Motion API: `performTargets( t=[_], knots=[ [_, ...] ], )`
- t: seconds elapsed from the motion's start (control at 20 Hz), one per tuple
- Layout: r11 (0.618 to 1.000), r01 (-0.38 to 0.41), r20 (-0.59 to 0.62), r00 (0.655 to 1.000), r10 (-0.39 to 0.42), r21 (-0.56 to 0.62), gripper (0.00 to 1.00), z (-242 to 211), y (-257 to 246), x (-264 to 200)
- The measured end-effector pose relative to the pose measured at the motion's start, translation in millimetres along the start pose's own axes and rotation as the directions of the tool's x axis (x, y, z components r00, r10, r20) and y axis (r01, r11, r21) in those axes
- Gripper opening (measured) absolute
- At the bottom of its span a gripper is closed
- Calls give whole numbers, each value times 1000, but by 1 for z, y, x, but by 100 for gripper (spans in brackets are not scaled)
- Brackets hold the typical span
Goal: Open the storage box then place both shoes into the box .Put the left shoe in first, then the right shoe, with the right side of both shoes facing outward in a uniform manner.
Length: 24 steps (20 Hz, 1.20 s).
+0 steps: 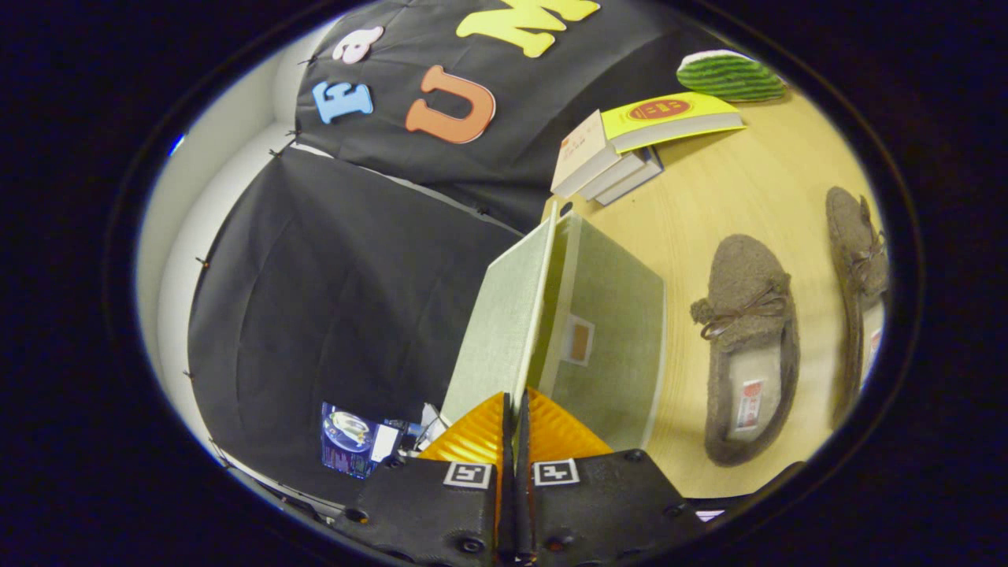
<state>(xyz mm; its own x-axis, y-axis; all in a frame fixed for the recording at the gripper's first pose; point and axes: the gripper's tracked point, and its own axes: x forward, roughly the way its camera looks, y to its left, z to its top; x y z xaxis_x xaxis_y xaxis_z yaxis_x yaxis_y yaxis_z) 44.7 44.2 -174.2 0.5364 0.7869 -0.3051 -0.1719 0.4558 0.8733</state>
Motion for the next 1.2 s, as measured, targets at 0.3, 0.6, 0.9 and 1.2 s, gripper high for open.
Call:
performTargets(
  t=[0.3,0.6,0.9,1.2],
  knots=[
    [995,-49,41,998,52,-86,6,6,78,-5],
    [972,-66,23,997,73,-225,6,1,173,33],
    [938,-39,-1,999,41,-345,8,-18,230,96],
    [867,11,55,998,19,-498,52,-21,259,109]
  ],
)
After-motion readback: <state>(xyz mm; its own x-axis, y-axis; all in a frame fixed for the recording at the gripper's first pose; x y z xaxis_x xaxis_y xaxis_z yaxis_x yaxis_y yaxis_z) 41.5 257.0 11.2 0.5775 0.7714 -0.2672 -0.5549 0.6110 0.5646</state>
